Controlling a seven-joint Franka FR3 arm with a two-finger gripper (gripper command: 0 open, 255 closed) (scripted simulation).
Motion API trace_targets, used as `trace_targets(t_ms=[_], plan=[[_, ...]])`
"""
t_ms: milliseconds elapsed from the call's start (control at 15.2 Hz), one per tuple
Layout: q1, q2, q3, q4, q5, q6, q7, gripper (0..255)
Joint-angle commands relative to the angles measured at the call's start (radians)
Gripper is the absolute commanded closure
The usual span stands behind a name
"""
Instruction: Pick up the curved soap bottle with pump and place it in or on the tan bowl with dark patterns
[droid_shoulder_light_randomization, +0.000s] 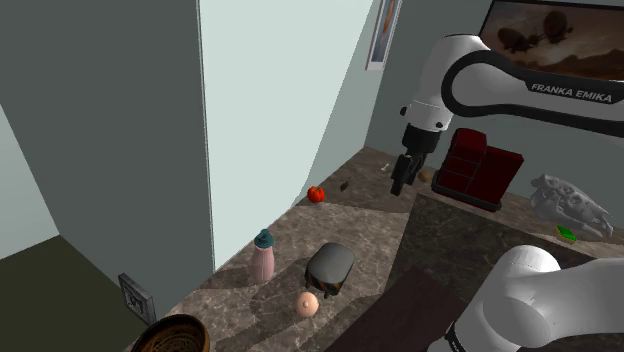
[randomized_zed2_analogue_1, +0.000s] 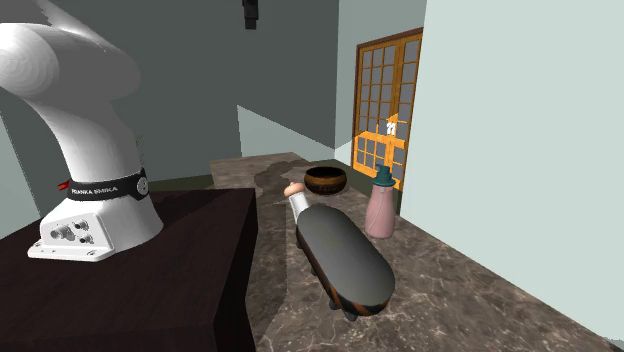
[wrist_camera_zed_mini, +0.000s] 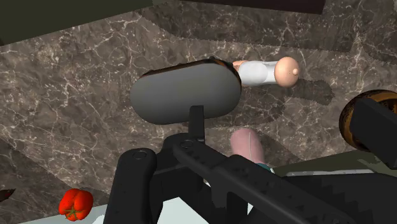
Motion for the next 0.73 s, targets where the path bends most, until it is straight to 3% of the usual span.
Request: trace_targets(t_ms=[0, 660], plan=[[0.000, 0.000, 0.000, 0.000, 0.000, 0.000, 0.000, 0], [0.031, 0.212, 0.061, -0.138, 0.033, 0.416, 0.017, 0]])
